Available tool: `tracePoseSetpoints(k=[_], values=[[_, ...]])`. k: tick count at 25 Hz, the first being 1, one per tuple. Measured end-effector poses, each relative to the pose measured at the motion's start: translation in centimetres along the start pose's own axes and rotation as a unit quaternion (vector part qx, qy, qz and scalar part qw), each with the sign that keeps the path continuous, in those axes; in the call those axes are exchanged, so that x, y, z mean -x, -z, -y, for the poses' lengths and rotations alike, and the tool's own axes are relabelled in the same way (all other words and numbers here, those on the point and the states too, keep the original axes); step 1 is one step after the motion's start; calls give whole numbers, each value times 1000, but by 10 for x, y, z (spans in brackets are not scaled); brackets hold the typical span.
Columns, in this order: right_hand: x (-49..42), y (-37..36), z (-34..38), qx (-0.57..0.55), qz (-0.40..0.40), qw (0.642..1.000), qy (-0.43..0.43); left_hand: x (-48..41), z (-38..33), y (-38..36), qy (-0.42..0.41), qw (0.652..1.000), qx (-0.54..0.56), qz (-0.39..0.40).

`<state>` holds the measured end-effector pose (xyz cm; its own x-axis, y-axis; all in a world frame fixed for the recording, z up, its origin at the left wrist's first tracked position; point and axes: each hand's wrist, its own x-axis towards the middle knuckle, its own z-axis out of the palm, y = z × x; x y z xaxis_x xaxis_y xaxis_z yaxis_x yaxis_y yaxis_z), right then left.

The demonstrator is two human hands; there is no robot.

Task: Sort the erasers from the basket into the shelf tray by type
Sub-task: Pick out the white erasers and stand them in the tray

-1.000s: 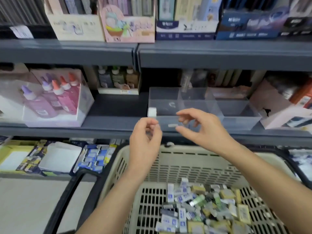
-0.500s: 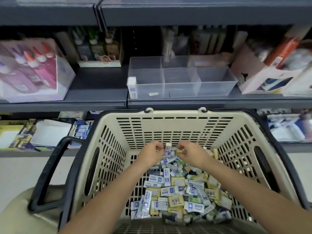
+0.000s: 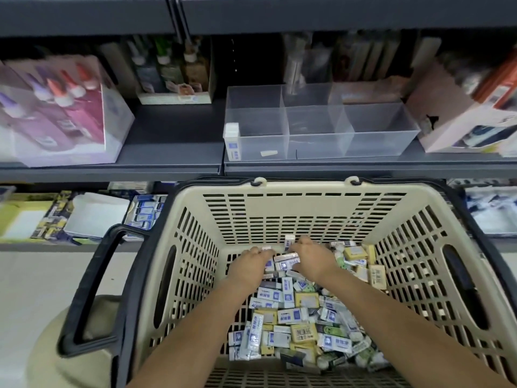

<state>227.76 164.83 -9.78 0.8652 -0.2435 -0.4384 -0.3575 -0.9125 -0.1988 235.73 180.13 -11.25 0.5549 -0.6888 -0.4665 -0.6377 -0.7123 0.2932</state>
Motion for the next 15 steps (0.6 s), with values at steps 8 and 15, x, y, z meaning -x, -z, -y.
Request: tracePoseSetpoints(k=[8,15], values=[[6,-1,0,-107,2,994,-28,4,16,3,58,994,50,-76],[24,39,-2,-380,15,921,-79,16,-11,46,192,838,511,21]])
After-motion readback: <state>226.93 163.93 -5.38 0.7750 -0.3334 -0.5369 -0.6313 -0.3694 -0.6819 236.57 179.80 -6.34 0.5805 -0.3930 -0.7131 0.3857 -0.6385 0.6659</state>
